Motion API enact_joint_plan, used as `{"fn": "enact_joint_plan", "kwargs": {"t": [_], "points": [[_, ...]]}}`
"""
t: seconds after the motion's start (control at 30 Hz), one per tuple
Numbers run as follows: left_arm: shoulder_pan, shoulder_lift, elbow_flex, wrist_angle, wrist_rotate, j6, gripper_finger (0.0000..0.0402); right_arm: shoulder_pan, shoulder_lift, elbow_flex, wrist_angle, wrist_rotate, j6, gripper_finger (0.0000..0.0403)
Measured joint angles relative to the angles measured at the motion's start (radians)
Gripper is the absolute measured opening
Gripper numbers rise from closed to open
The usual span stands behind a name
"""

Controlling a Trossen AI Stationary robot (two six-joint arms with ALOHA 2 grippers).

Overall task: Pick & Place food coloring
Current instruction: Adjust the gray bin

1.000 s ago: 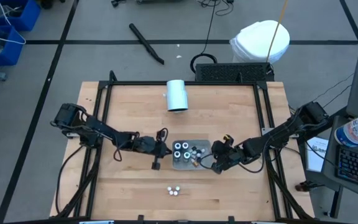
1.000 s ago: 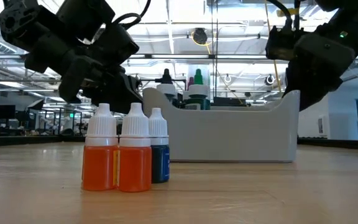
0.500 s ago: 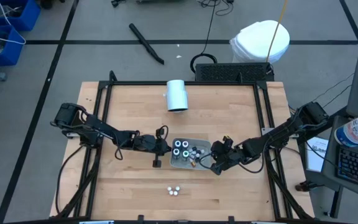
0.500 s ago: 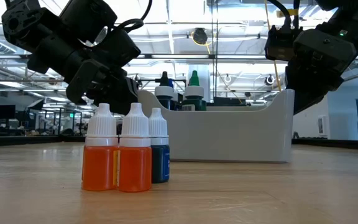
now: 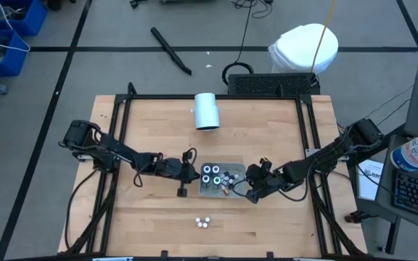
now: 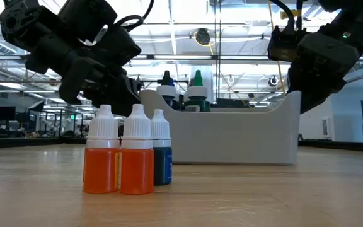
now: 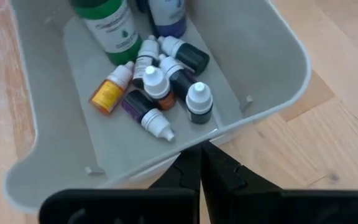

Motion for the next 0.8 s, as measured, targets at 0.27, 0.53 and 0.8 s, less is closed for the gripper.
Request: {"fn": "enact_joint_plan", "kwargs": {"t": [0.27, 0.53, 0.8], "points": [[0.0, 0.0, 0.0, -0.001, 0.01, -0.003, 0.0004, -0.006, 0.0, 0.0, 0.0, 0.006, -0.005, 0.0], [0.0, -0.002, 0.0, -0.002, 0.008, -0.008, 0.0004, -0.006, 0.0, 0.0, 0.0, 0.006, -0.002, 0.0], [-0.01, -0.041, 0.0, -0.051, 0.021, -0.016, 0.0036, -0.005, -0.003, -0.001, 0.001, 0.007, -0.02, 0.0]]}}
